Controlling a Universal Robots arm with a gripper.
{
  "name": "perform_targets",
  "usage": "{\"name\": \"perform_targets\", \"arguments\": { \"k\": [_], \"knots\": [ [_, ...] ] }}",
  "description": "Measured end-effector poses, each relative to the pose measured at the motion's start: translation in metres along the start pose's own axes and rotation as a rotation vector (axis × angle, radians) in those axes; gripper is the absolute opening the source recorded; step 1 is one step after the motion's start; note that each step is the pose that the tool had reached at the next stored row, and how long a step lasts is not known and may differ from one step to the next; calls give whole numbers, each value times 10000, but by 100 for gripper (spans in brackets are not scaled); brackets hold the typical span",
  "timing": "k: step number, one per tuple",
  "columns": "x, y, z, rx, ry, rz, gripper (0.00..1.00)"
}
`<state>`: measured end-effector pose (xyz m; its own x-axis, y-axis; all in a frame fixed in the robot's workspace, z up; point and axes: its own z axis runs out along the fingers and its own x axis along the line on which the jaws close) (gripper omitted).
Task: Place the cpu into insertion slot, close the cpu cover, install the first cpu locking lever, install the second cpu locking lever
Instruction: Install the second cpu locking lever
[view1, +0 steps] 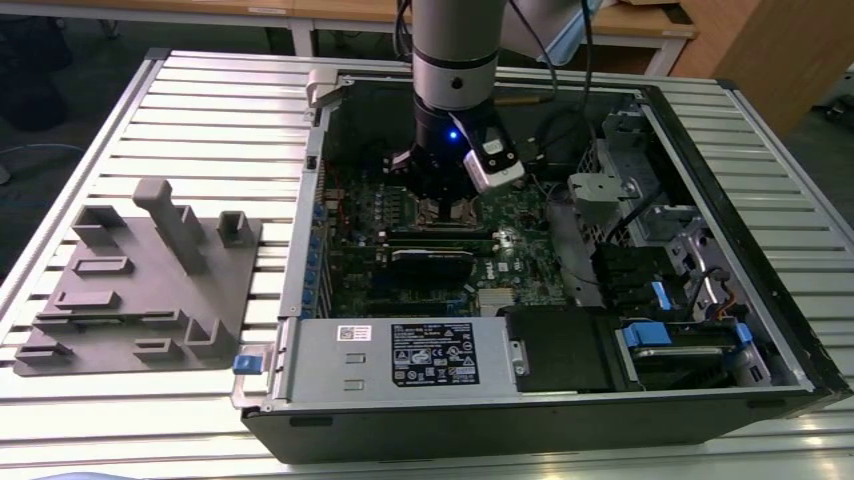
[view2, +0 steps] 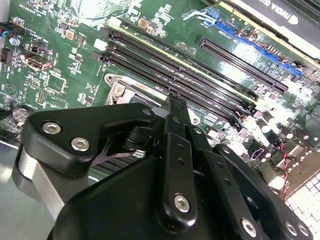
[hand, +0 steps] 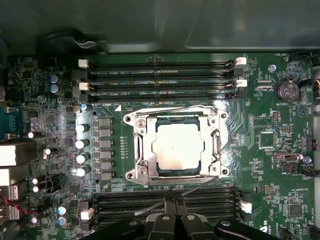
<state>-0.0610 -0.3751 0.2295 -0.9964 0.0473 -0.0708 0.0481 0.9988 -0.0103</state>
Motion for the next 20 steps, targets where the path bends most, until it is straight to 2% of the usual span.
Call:
{"name": "perform_targets", "arguments": {
  "k": [9, 20],
  "knots": [
    [6, 0, 15, 0, 0, 2, 11],
    [152, -7, 50, 5, 2, 31, 11]
  ]
}}
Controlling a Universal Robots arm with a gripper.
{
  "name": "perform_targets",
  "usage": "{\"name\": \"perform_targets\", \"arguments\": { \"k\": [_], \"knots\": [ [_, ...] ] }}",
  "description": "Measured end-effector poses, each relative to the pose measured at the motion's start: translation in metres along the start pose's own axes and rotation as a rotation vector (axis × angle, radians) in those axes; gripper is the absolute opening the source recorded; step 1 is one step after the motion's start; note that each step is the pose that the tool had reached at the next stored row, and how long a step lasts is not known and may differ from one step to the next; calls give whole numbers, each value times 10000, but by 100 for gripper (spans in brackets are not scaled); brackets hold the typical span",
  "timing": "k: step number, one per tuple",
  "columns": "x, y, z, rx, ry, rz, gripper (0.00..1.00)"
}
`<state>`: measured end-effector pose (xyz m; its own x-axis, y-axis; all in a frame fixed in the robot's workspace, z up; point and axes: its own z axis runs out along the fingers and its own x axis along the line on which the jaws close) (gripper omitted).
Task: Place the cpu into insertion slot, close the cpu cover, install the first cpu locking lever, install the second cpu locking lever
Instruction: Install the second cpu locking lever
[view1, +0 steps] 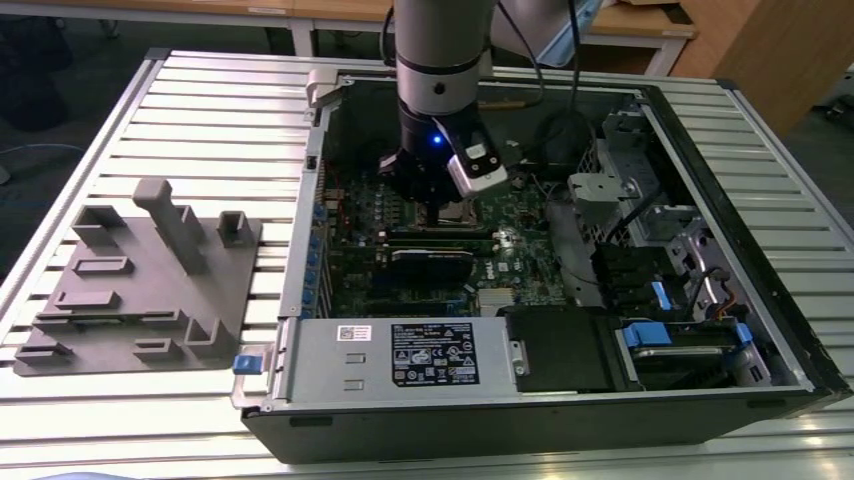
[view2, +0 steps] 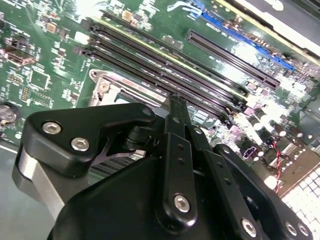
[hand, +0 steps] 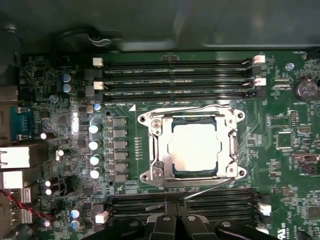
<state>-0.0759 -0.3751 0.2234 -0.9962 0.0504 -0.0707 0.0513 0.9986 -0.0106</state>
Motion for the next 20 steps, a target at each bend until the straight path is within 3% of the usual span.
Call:
{"name": "perform_targets", "arguments": {
  "k": [15, 20],
  "knots": [
    [35, -2, 7, -1, 0, 7, 11],
    [48, -1, 47, 0, -1, 6, 11]
  ]
}}
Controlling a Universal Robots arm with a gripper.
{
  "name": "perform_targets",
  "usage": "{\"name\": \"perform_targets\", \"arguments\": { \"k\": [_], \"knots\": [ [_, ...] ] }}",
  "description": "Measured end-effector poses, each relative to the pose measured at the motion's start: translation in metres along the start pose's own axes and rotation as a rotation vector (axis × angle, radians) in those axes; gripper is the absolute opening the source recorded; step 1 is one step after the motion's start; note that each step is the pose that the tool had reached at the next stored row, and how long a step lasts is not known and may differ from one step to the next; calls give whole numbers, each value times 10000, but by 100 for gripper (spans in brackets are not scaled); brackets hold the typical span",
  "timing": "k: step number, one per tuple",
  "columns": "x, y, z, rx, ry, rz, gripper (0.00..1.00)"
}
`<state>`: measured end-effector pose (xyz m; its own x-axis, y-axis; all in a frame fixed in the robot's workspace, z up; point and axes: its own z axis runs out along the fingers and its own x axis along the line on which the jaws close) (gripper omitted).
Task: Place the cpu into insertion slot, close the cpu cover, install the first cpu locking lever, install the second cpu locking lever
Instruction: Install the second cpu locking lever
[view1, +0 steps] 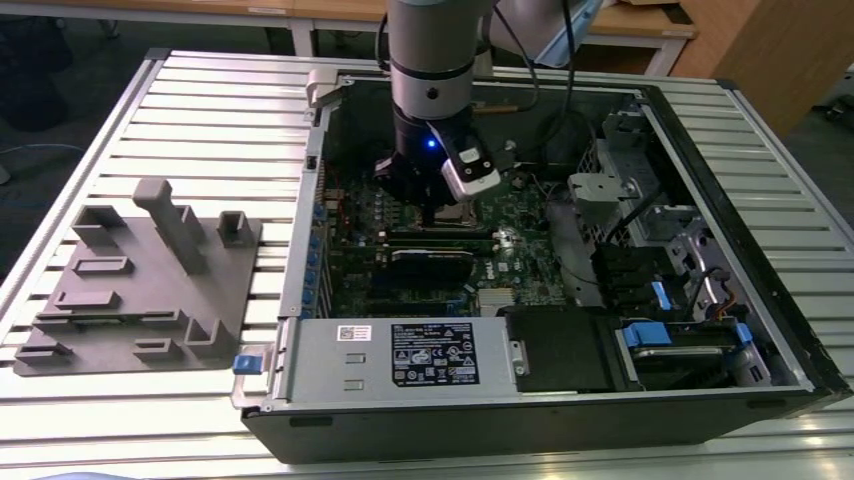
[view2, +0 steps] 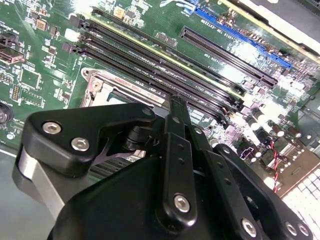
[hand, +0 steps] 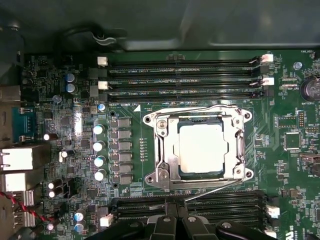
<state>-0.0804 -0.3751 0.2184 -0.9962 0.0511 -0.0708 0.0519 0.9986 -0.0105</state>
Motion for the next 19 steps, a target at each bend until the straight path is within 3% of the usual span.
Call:
{"name": "perform_targets", "arguments": {
  "k": [19],
  "knots": [
    [77, -2, 145, -11, 1, 1, 11]
  ]
}}
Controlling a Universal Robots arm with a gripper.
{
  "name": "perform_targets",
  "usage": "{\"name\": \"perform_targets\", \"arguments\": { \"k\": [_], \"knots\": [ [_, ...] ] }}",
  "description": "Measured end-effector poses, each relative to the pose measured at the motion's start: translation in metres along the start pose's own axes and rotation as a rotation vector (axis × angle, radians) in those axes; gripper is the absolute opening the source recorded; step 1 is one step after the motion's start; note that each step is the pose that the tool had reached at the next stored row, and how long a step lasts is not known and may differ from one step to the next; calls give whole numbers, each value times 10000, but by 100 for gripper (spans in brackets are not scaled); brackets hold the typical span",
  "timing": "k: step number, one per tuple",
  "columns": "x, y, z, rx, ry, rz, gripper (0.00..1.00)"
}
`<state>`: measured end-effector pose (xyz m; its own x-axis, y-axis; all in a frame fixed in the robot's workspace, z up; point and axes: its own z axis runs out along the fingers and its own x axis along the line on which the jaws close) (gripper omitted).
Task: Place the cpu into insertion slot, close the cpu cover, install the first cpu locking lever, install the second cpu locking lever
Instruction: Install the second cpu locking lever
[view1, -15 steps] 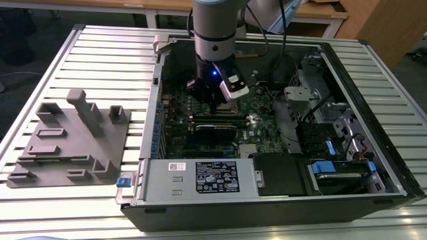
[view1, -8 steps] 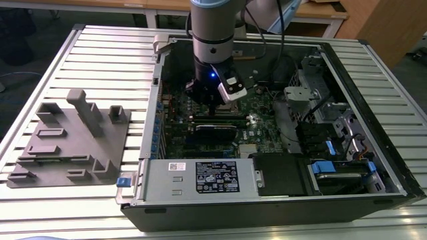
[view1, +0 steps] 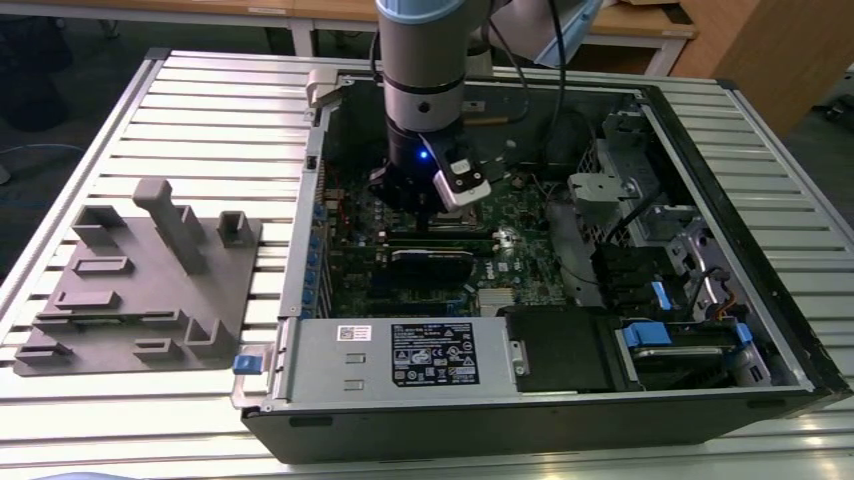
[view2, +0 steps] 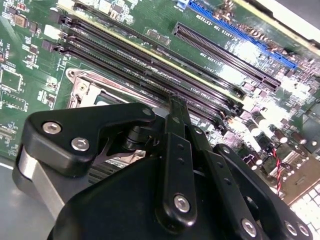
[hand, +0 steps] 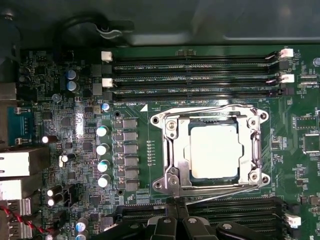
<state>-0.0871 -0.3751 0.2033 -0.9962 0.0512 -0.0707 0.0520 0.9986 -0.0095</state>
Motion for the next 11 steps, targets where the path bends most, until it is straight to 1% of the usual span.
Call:
{"name": "perform_targets", "arguments": {
  "k": [3, 7, 11],
  "knots": [
    [9, 0, 5, -16, 2, 1, 11],
    [29, -1, 9, -143, 8, 10, 11],
    [41, -1, 15, -236, 12, 14, 11]
  ]
}}
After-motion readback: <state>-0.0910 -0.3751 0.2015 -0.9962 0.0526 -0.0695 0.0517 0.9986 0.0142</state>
